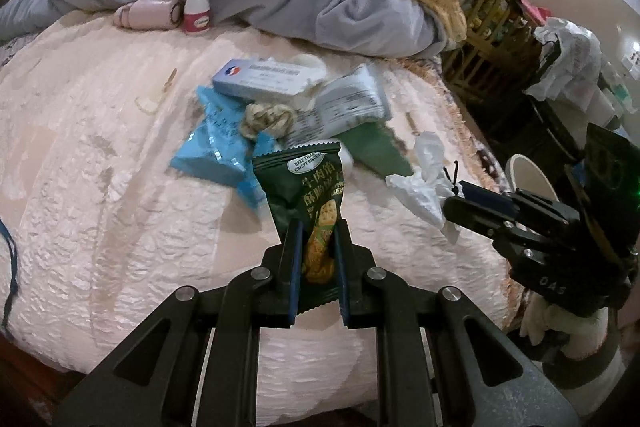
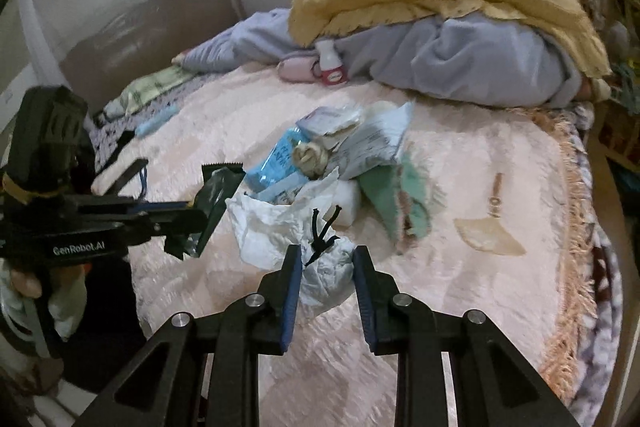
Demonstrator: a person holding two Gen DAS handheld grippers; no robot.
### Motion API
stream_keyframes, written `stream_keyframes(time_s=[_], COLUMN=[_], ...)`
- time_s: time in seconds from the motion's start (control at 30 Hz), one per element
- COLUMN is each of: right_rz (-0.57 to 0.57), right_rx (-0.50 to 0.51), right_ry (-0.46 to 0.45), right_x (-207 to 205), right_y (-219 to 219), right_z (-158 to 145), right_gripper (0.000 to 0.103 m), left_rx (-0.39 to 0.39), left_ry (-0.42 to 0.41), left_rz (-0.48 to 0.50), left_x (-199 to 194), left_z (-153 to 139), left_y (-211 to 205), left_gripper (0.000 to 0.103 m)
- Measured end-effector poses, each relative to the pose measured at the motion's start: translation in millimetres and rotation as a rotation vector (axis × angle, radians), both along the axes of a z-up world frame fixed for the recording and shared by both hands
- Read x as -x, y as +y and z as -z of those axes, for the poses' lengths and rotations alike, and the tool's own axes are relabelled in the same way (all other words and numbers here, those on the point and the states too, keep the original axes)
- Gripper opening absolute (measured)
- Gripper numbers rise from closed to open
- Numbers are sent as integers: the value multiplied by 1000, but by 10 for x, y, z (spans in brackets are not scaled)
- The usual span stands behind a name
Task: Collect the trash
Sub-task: 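Grasp green snack bag with left gripper while right grasps white tissue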
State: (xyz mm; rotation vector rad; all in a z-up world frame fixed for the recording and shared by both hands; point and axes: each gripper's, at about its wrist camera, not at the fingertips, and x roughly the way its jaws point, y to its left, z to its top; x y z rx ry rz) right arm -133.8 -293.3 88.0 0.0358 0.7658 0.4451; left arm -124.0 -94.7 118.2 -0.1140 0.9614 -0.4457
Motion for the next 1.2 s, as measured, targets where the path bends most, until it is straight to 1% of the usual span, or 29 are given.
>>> stream_keyframes(time_s=[0.1,0.2,0.57,0.97,1.2], right_rz=[24,52,170,287,376], right_rx=[-15,-9,-46,-55,-66], right_ry=[-27,-53,-83,-92,-101], right_x=[111,206,369,601,745], right_y=[-81,-184,-673,-1237,-1626], right_z=[-118,-199,-351,-397,-425], right_gripper=[25,25,25,25,25], left_rx=[1,-1,15,-7,-15], left_ry=[-7,-13,-40,-78,-102], left_rz=[16,32,94,193,250], left_x=[24,53,113,122,160], left_z=[-24,-49,-169,-220,-267], left_y=[-109,-209,-568,-1201,-1559], left_gripper=[13,13,13,13,13])
